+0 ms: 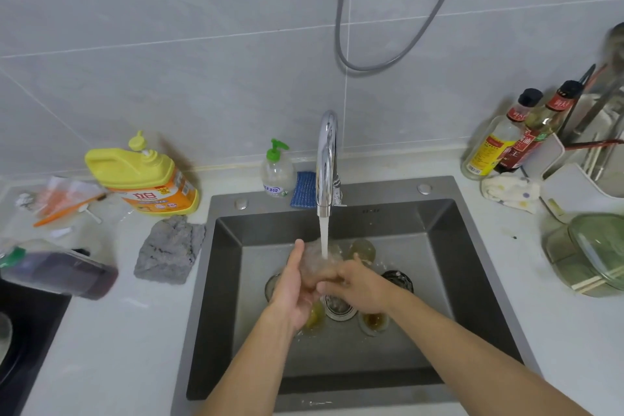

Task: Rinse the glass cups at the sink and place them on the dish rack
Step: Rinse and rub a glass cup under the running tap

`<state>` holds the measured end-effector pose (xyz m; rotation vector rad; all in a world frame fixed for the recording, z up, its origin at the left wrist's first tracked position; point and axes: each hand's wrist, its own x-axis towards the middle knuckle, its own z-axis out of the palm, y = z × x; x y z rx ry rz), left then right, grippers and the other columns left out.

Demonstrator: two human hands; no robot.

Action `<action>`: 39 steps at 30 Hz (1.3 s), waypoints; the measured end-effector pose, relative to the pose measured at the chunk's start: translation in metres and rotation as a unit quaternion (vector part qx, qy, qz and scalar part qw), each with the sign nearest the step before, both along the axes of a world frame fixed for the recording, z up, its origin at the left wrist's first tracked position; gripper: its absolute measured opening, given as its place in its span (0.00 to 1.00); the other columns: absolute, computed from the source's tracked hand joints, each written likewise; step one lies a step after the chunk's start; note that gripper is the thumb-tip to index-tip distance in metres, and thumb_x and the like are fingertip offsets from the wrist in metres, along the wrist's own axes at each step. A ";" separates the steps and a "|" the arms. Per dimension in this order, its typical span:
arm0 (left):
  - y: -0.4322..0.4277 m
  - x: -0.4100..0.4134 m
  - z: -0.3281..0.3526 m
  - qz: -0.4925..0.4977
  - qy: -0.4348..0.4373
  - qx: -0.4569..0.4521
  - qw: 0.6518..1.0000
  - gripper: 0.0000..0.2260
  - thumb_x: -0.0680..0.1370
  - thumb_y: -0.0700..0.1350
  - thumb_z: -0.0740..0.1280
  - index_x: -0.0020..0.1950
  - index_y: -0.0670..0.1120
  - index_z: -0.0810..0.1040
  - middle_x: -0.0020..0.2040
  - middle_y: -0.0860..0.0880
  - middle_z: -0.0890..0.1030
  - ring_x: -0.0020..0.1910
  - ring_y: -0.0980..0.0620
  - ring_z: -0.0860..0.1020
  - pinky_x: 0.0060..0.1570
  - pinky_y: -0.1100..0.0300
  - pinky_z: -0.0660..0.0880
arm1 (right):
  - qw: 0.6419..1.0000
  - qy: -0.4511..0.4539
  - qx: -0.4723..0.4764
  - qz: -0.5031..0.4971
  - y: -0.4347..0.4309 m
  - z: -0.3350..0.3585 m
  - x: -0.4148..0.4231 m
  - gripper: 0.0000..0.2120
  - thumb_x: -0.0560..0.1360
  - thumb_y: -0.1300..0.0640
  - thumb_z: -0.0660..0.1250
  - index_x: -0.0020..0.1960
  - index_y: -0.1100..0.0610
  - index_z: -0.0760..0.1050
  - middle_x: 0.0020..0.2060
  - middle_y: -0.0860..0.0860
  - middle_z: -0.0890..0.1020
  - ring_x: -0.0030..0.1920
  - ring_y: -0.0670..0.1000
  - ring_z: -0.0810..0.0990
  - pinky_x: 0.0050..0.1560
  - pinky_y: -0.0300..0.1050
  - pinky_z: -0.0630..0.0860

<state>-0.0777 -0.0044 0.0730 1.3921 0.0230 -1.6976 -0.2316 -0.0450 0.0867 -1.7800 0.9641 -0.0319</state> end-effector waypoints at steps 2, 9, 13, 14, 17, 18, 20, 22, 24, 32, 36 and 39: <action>0.001 -0.004 0.000 -0.014 -0.023 -0.019 0.999 0.24 0.80 0.59 0.69 0.63 0.40 0.83 0.54 0.36 0.87 0.52 0.44 0.87 0.56 0.47 0.82 | 0.996 -0.058 0.048 -0.057 -0.003 0.008 0.004 0.09 0.85 0.52 0.63 0.56 0.47 0.82 0.46 0.38 0.86 0.49 0.34 0.83 0.65 0.45 0.78; -0.006 -0.001 0.005 -0.019 -0.013 0.014 1.000 0.27 0.78 0.62 0.72 0.65 0.41 0.81 0.56 0.39 0.87 0.54 0.40 0.87 0.51 0.50 0.83 | 0.997 0.052 -0.048 0.028 0.005 -0.003 -0.001 0.14 0.84 0.42 0.60 0.46 0.23 0.74 0.41 0.23 0.78 0.68 0.42 0.77 0.78 0.59 0.32; 0.000 -0.003 0.001 -0.013 -0.044 -0.029 0.999 0.25 0.77 0.59 0.73 0.67 0.43 0.79 0.57 0.36 0.86 0.52 0.42 0.85 0.56 0.46 0.82 | 0.986 -0.090 0.090 -0.103 0.004 0.011 0.010 0.12 0.85 0.48 0.62 0.52 0.47 0.83 0.45 0.39 0.87 0.52 0.39 0.85 0.67 0.47 0.77; -0.001 -0.004 -0.001 -0.009 -0.060 -0.033 0.998 0.25 0.77 0.58 0.73 0.67 0.44 0.78 0.57 0.36 0.86 0.50 0.42 0.84 0.55 0.46 0.83 | 0.980 -0.105 0.103 -0.131 0.003 0.009 0.010 0.13 0.85 0.48 0.62 0.55 0.52 0.84 0.49 0.44 0.88 0.53 0.41 0.85 0.64 0.46 0.79; -0.006 -0.003 0.002 0.002 -0.071 -0.022 0.997 0.21 0.80 0.56 0.70 0.66 0.43 0.79 0.50 0.40 0.87 0.43 0.44 0.86 0.42 0.52 0.83 | 0.993 -0.063 0.066 -0.071 0.007 -0.002 0.006 0.08 0.84 0.49 0.65 0.58 0.44 0.83 0.55 0.41 0.87 0.62 0.42 0.82 0.76 0.60 0.69; -0.007 -0.001 0.002 0.000 -0.051 -0.013 0.999 0.22 0.81 0.57 0.69 0.65 0.42 0.80 0.52 0.40 0.88 0.46 0.42 0.88 0.45 0.50 0.84 | 0.998 -0.027 0.036 -0.038 0.009 -0.005 0.003 0.08 0.83 0.47 0.66 0.57 0.38 0.82 0.56 0.36 0.85 0.67 0.42 0.79 0.80 0.66 0.56; -0.006 0.002 0.003 -0.007 -0.022 0.006 1.000 0.25 0.81 0.60 0.67 0.63 0.39 0.82 0.54 0.38 0.87 0.51 0.40 0.87 0.54 0.47 0.83 | 0.999 0.027 -0.024 -0.007 0.007 -0.009 0.000 0.07 0.82 0.45 0.66 0.49 0.33 0.79 0.48 0.26 0.82 0.69 0.41 0.76 0.80 0.65 0.33; -0.002 -0.001 0.007 -0.015 -0.025 0.009 1.000 0.24 0.81 0.60 0.67 0.60 0.39 0.84 0.51 0.38 0.88 0.47 0.42 0.88 0.57 0.46 0.82 | 0.999 0.007 -0.014 -0.027 0.004 -0.002 0.005 0.10 0.83 0.47 0.65 0.44 0.40 0.79 0.40 0.28 0.82 0.61 0.41 0.81 0.82 0.63 0.38; -0.001 -0.008 0.007 -0.031 -0.056 -0.007 0.998 0.20 0.81 0.58 0.68 0.59 0.42 0.85 0.49 0.39 0.88 0.46 0.44 0.88 0.61 0.42 0.81 | 0.988 -0.067 0.049 -0.134 0.003 0.005 0.014 0.10 0.84 0.48 0.64 0.48 0.47 0.82 0.43 0.40 0.87 0.52 0.44 0.85 0.77 0.62 0.66; 0.004 0.006 -0.003 0.000 -0.026 0.030 0.999 0.26 0.84 0.62 0.60 0.63 0.41 0.84 0.56 0.38 0.87 0.47 0.43 0.86 0.41 0.51 0.84 | 0.996 0.027 -0.051 -0.062 0.001 0.008 0.004 0.04 0.76 0.45 0.74 0.43 0.42 0.82 0.42 0.37 0.86 0.50 0.33 0.80 0.81 0.57 0.52; 0.013 -0.005 0.000 -0.084 -0.102 -0.018 0.991 0.27 0.86 0.61 0.54 0.56 0.46 0.87 0.59 0.38 0.86 0.57 0.43 0.85 0.58 0.46 0.79 | 0.986 0.015 -0.124 -0.108 0.004 0.026 0.020 0.10 0.77 0.51 0.74 0.40 0.45 0.75 0.35 0.43 0.81 0.39 0.37 0.79 0.60 0.46 0.80; 0.016 -0.008 0.007 -0.095 -0.087 -0.052 0.990 0.27 0.84 0.66 0.56 0.61 0.49 0.86 0.58 0.41 0.87 0.59 0.42 0.85 0.64 0.40 0.79 | 0.985 -0.016 -0.096 -0.142 0.002 0.029 0.023 0.05 0.77 0.48 0.73 0.45 0.48 0.81 0.39 0.44 0.85 0.43 0.40 0.84 0.57 0.47 0.83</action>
